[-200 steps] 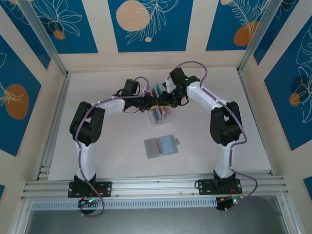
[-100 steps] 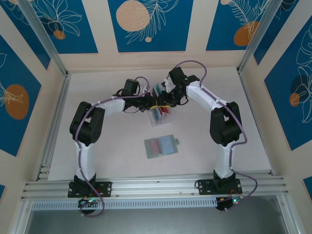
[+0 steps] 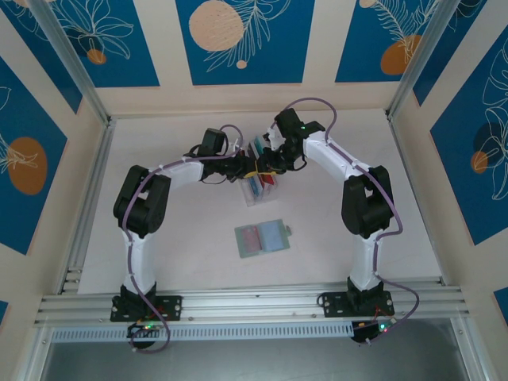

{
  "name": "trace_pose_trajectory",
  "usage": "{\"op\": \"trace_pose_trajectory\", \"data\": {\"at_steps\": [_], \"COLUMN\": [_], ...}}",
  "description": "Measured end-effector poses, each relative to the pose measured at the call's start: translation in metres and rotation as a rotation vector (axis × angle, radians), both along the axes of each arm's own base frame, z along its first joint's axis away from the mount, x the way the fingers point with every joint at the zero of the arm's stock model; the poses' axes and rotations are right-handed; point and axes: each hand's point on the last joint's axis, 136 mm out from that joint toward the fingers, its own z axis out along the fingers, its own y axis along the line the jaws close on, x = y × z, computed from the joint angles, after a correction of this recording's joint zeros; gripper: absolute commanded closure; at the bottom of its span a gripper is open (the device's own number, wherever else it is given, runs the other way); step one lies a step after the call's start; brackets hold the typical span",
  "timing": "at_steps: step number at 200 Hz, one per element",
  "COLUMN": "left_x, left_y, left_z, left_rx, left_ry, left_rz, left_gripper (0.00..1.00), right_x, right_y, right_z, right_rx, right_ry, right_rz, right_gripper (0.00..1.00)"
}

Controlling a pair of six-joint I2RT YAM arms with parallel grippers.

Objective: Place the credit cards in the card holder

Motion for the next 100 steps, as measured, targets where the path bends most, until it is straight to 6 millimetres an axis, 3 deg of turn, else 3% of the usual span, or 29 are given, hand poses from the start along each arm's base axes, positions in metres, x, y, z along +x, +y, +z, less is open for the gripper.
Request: {"op": "trace_pose_trajectory", "data": {"at_steps": [100], "left_x": [0.0000], "left_y": [0.0000], "left_z": [0.0001], "left_rx": [-0.001], "left_ry": [0.003], "left_rz": [0.002], "left_gripper": [0.95], "right_x": [-0.0004], "right_y": [-0.0052], "right_z": [0.0034], "right_rx": [-0.028], "right_ry": [-0.006], "right_rz": [-0.011], "right_gripper": [0.88]}}
